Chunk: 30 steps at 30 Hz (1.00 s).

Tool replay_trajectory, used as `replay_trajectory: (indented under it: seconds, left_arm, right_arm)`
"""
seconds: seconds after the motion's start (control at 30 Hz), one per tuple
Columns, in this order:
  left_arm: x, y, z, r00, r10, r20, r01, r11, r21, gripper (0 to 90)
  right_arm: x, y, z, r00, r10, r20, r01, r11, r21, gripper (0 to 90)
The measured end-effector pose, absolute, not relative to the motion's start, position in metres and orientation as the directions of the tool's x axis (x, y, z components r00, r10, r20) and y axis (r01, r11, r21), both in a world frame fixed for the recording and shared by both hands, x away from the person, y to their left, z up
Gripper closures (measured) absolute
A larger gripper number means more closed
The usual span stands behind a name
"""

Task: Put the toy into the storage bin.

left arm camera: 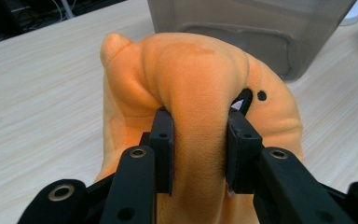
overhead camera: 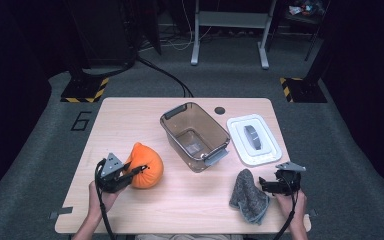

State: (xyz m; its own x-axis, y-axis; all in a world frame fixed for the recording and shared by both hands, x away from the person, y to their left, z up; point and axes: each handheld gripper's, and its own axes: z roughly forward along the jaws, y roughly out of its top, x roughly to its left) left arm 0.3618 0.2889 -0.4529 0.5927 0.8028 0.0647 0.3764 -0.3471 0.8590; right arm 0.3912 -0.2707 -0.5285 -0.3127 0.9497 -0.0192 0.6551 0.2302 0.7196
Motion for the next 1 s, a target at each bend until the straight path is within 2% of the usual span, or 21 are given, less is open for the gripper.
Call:
replay_trajectory:
  seconds: [1.0]
  left_arm:
    - [0.412, 0.333, -0.406, 0.535, 0.844, 0.046, 0.377, -0.287, 0.881, 68.4]
  right_arm:
    - [0.392, -0.272, -0.529, -0.312, 0.95, -0.002, 0.661, 0.218, 0.718, 1.5]
